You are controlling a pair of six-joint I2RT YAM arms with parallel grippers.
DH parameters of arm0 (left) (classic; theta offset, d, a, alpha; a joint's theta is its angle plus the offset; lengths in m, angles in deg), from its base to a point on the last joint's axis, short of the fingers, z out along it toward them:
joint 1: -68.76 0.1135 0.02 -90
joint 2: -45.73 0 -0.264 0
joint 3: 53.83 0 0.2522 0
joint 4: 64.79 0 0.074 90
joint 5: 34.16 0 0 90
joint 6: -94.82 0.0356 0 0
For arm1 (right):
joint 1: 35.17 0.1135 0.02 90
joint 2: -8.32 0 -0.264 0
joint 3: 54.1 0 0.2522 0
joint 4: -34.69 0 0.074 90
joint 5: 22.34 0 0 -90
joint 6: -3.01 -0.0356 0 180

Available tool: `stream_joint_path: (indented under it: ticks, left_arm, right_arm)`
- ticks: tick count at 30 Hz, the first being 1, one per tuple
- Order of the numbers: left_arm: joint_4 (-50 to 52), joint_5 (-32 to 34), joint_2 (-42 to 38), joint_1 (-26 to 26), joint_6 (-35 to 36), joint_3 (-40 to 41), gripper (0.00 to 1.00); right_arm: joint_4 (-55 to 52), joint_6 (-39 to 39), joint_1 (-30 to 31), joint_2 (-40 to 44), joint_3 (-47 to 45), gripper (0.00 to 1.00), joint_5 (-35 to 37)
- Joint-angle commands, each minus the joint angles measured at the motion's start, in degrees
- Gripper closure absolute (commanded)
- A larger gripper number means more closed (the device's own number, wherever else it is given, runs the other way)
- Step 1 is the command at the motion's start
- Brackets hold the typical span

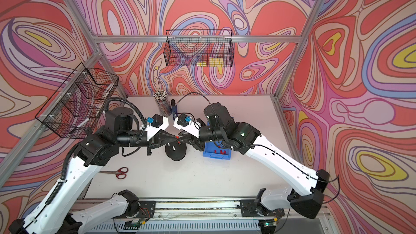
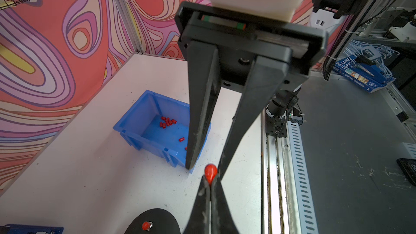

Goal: Cover the protruding screws with screw protection sleeves
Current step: Pick up the screw protection sleeve from the storage box.

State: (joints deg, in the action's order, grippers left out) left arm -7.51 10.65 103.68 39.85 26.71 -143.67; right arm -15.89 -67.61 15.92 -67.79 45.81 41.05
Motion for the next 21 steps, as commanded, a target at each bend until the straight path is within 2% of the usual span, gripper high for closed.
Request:
stream_joint_path:
  ticks: [1,21]
  left_arm:
    - [0.42,-1.21,0.08,-0.30,1.56,0.41,1.00]
    - [0.52,-0.78,0.58,-0.37,1.51,0.82,1.00]
  right_arm:
    - [0.40,0.09,0.33,0.42,0.95,0.78,-0.44]
    - [0.32,0.40,0.34,1.54,0.58,0.80,-0.19]
